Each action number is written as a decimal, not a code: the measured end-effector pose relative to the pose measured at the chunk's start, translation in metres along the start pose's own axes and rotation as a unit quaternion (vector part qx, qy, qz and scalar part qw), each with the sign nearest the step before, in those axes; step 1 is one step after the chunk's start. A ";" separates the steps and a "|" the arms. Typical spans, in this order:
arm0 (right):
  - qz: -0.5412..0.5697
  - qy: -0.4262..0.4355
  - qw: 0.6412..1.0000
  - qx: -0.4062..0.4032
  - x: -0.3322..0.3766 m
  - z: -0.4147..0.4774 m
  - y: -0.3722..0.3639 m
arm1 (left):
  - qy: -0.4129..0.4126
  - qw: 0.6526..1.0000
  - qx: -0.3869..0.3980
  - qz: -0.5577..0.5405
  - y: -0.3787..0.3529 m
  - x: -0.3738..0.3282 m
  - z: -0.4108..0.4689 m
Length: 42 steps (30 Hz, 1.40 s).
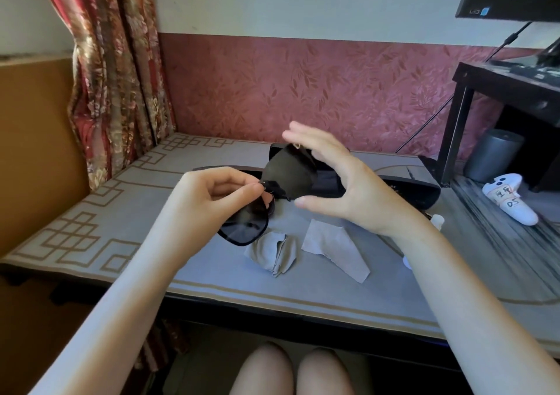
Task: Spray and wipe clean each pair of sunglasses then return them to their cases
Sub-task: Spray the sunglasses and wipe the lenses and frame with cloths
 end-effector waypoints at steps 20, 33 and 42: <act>-0.055 -0.312 0.918 -0.237 -0.083 -0.091 -0.021 | 0.052 0.947 -0.165 -0.272 -0.030 0.028 -0.053; 0.276 -0.310 0.850 -0.323 -0.040 -0.066 -0.008 | 0.165 0.883 -0.221 -0.379 -0.068 0.041 -0.053; 0.354 -0.184 0.885 -0.240 0.027 -0.051 -0.046 | 0.181 0.842 -0.182 -0.474 -0.067 0.043 -0.052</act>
Point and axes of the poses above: each hand's wrist, its own z-axis towards the middle knuckle, its own y-axis out of the back of the hand, x = y × z, the point moved 6 cm from there along z, towards the middle knuckle, and after that the axes turned 7 degrees about -x, right-handed, at the moved point
